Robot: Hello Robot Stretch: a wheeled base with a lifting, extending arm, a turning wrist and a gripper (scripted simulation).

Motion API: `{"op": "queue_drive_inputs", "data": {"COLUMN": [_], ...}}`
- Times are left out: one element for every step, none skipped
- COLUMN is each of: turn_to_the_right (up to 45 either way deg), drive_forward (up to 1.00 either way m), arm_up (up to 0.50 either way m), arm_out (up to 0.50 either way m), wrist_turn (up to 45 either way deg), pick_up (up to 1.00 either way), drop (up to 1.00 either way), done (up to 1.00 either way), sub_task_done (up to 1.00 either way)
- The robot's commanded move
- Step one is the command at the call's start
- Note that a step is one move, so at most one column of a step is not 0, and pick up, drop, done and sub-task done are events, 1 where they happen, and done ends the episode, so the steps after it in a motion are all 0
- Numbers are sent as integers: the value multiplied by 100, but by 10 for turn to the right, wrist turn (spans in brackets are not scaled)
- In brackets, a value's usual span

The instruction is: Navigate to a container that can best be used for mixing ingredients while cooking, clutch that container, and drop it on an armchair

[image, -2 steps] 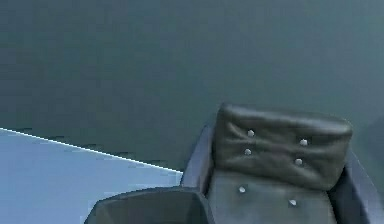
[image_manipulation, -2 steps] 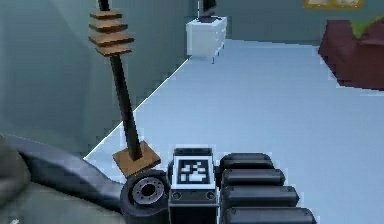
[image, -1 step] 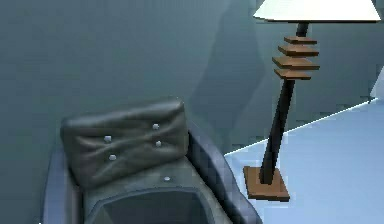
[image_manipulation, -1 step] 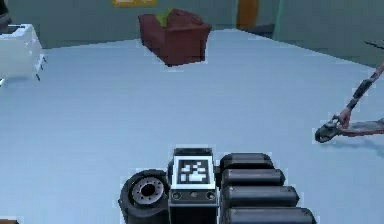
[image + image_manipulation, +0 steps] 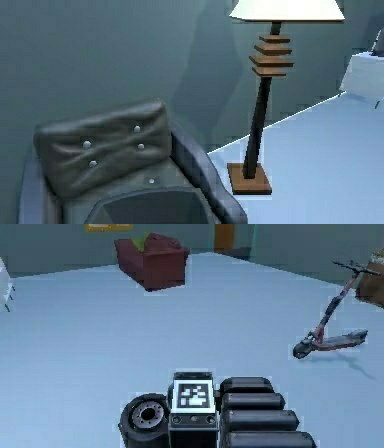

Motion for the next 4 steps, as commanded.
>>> {"op": "queue_drive_inputs", "data": {"turn_to_the_right": [150,0,-450,-330], "drive_forward": [0,15,0,0], "arm_up": [0,0,0,0], "arm_out": [0,0,0,0], "wrist_turn": [0,0,0,0], "pick_up": [0,0,0,0], "drop": [0,0,0,0], "done": [0,0,0,0], "sub_task_done": [0,0,0,0]}}
